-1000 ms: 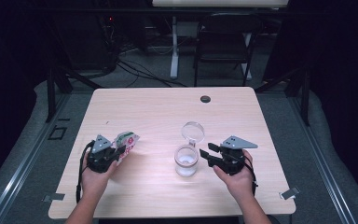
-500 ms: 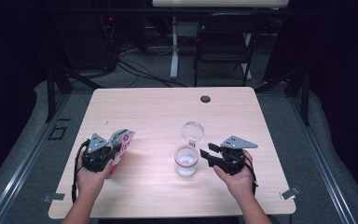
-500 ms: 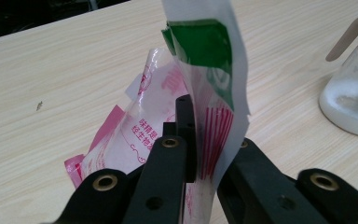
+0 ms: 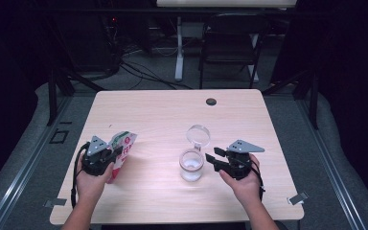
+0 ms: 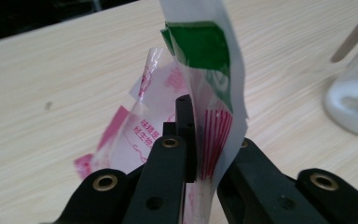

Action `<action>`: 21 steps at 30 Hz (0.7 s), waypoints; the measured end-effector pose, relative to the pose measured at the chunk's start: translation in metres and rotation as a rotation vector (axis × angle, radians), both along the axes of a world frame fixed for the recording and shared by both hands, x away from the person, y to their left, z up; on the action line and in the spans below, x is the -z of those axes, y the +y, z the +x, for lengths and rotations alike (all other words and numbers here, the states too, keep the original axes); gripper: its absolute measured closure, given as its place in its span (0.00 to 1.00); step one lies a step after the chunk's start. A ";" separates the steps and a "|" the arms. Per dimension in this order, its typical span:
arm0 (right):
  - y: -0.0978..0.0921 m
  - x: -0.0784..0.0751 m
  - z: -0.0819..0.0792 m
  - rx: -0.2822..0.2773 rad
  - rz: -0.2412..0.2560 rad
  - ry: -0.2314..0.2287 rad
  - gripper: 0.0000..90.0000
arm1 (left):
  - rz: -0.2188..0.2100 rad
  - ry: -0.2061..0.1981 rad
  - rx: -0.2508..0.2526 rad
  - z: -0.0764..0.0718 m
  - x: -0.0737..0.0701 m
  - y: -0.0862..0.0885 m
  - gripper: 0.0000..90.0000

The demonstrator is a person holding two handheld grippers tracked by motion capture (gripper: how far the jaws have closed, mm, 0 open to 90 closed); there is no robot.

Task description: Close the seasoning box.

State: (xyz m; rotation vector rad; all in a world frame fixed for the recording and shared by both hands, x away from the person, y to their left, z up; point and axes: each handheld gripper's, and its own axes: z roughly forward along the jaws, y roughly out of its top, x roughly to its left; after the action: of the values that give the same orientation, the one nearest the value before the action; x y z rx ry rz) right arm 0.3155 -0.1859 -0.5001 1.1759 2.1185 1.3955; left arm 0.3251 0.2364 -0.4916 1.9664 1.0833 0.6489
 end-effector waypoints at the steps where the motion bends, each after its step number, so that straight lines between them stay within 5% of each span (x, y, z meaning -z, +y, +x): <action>1: 0.000 0.000 0.000 0.001 0.003 0.000 0.61 | 0.009 -0.008 -0.004 0.000 -0.002 0.000 1.00; 5: 0.000 0.000 0.000 0.003 0.001 0.002 0.60 | 0.050 -0.038 -0.013 -0.001 -0.014 0.004 1.00; 15: -0.003 0.001 0.001 0.012 0.006 0.007 0.60 | 0.004 -0.021 -0.039 0.010 -0.047 0.032 1.00; 21: -0.004 0.001 0.001 0.017 0.014 0.004 0.60 | 0.012 -0.058 -0.026 0.013 -0.070 0.031 1.00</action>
State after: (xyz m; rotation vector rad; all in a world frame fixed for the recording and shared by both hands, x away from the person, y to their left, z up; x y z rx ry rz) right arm 0.3162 -0.1894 -0.5008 1.2008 2.0997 1.4038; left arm 0.3380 0.2677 -0.4217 1.9343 1.0737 0.7239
